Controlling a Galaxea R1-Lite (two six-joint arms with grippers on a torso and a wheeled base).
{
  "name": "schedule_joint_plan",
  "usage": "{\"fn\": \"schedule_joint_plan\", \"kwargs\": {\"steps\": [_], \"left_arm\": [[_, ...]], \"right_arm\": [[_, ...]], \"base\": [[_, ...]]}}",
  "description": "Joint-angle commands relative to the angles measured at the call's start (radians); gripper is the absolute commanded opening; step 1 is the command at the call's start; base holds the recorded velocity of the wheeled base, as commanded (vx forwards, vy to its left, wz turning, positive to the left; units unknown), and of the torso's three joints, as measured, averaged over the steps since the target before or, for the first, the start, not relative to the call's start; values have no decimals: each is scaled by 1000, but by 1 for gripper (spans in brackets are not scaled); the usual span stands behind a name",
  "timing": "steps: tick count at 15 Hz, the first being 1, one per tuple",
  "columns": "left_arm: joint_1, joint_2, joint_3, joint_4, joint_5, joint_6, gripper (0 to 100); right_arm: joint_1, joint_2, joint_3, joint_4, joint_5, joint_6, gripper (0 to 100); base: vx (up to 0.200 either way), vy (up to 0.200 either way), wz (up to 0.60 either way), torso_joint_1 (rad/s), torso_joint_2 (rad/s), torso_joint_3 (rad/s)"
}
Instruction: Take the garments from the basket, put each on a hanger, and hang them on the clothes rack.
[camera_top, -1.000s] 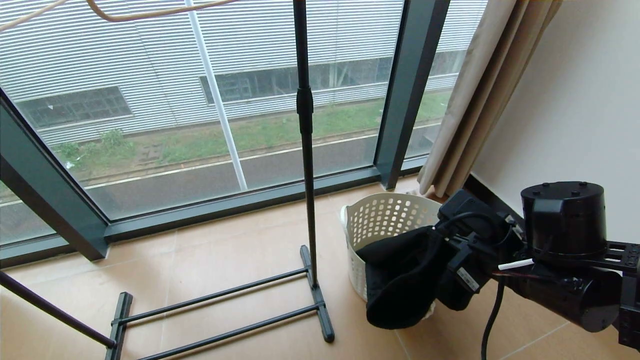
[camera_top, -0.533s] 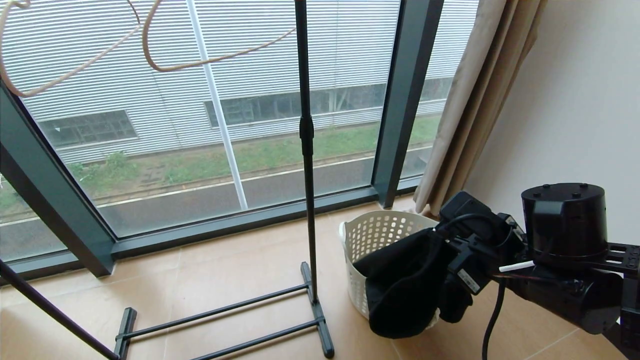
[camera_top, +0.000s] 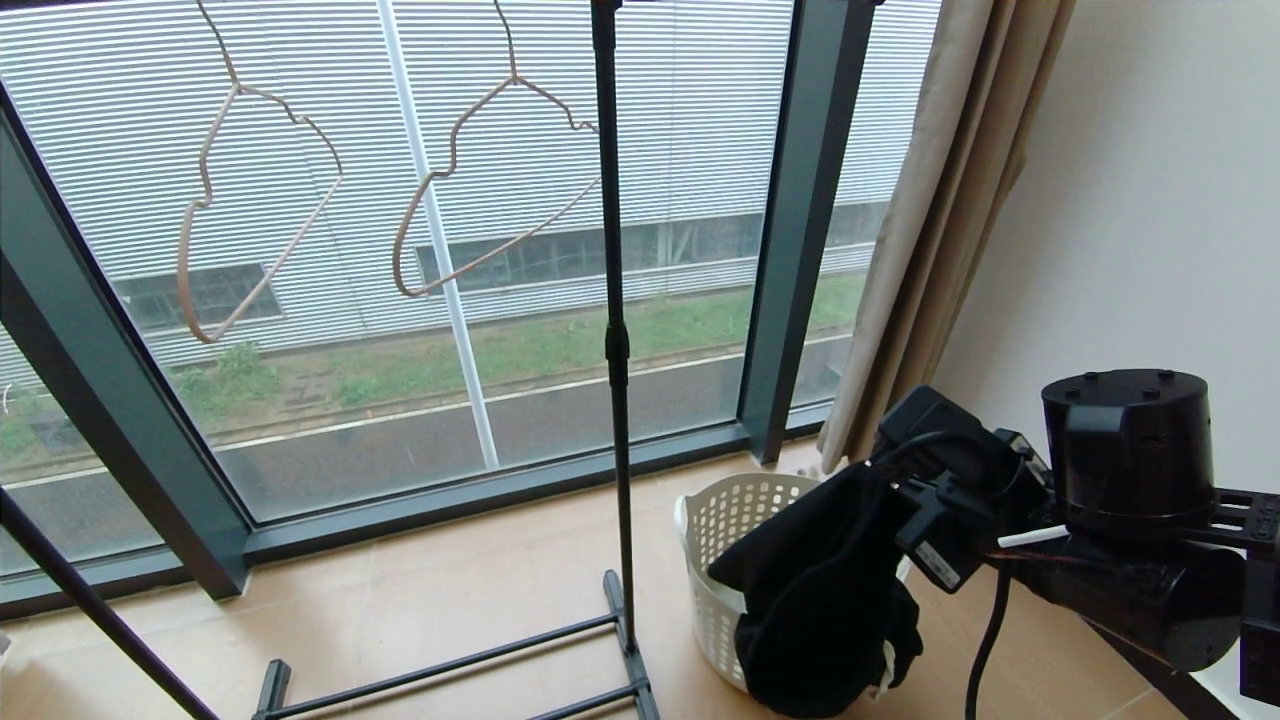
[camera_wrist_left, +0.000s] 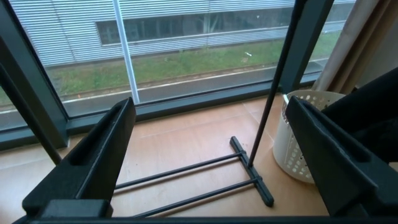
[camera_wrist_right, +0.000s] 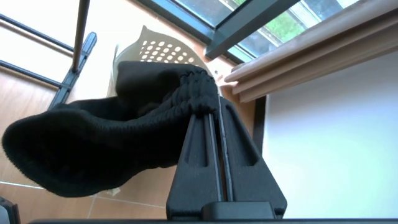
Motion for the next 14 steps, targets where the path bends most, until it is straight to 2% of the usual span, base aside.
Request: {"fn": "schedule_joint_plan", "kwargs": {"steps": [1, 14], "left_arm": [[0, 0, 0, 0, 0, 0, 100], [0, 0, 0, 0, 0, 0, 100]], "right_arm": [[0, 2, 2, 0, 0, 0, 0], [0, 2, 16, -2, 0, -1, 0]], "base": [[0, 0, 0, 134, -461, -315], [0, 0, 0, 188, -505, -325]]}}
